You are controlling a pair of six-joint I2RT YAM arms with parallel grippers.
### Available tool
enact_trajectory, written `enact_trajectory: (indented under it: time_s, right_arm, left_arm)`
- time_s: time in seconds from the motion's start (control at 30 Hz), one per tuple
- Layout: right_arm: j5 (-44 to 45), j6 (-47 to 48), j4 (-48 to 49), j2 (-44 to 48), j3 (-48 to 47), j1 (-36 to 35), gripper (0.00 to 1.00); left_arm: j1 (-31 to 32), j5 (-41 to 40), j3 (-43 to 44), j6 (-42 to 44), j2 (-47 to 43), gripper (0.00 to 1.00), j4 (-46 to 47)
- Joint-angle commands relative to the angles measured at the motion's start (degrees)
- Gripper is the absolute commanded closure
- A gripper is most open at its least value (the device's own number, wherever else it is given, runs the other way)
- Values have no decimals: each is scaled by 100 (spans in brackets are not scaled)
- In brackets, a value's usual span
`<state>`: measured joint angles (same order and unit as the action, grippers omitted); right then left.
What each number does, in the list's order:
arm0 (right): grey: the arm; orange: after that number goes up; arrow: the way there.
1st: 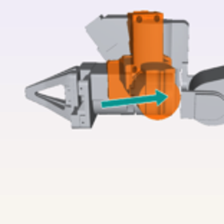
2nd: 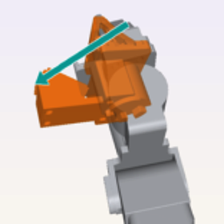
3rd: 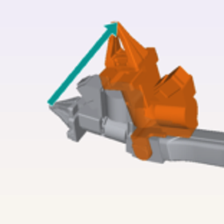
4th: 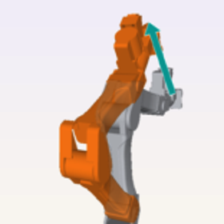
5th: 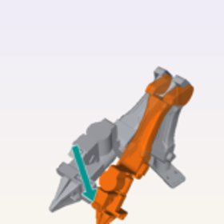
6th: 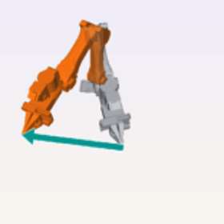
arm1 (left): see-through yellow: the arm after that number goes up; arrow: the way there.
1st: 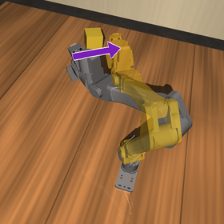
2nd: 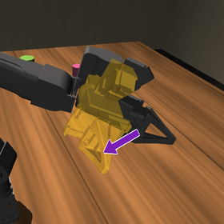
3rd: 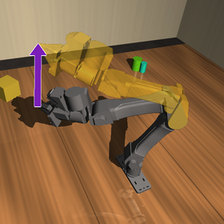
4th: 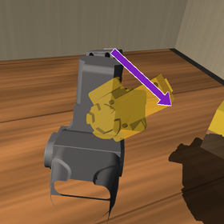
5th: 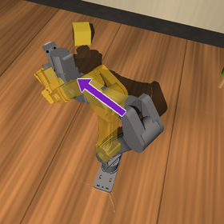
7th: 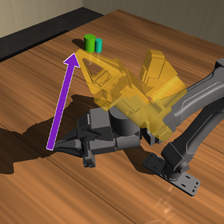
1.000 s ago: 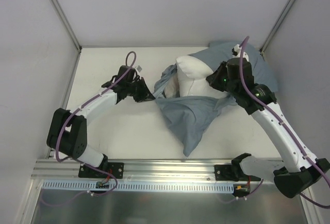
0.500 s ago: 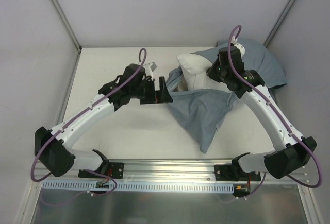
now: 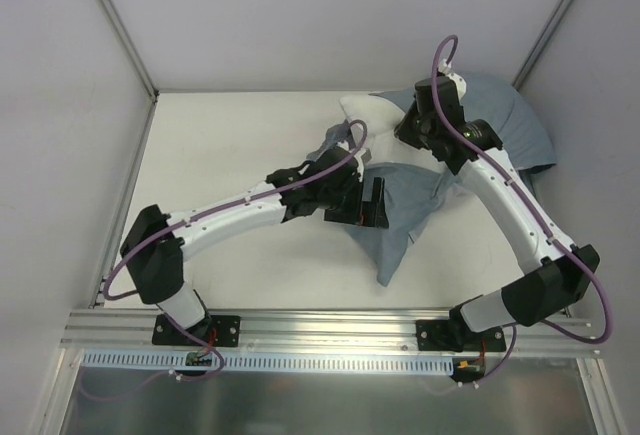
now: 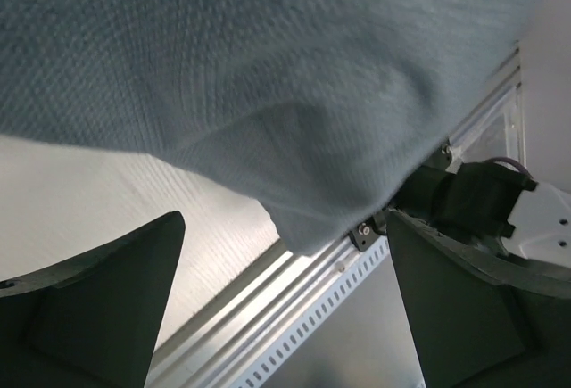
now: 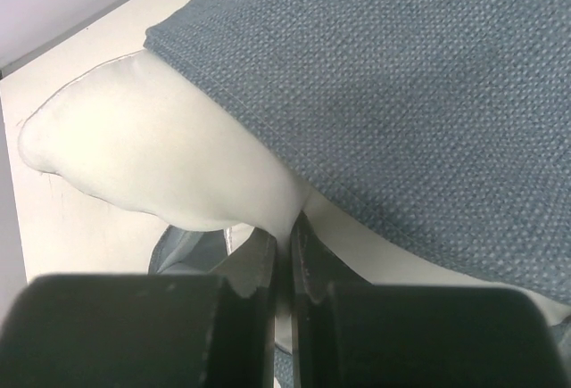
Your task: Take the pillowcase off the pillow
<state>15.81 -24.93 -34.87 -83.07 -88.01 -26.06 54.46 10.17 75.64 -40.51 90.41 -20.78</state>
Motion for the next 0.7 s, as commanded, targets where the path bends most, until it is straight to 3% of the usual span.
enact_trajectory:
  time_s: [0.0,0.17,0.27,0.37,0.43,0.67]
  right_arm:
    - [282,102,112,115,-507,93,99]
    - [344,295,-20,89,-665,110,99]
    - [317,348,-37,36,-726,102,99]
    - [273,375,-72,-34,-806,110,99]
    - [256,366,-72,-52,-823,102,99]
    - [300,515,-239,-157,-1341,312,99]
  left_arm:
    - [109,177,206,-53,345,2,749]
    - [372,389,197,-97,820,10,1304]
    - [478,424,145,-167,961,21,1514]
    - [531,363,118,-246,1031,62,1629]
    - [531,275,74,-282,1040,100,1638]
    - [531,222,-908,-492,619,100,1725]
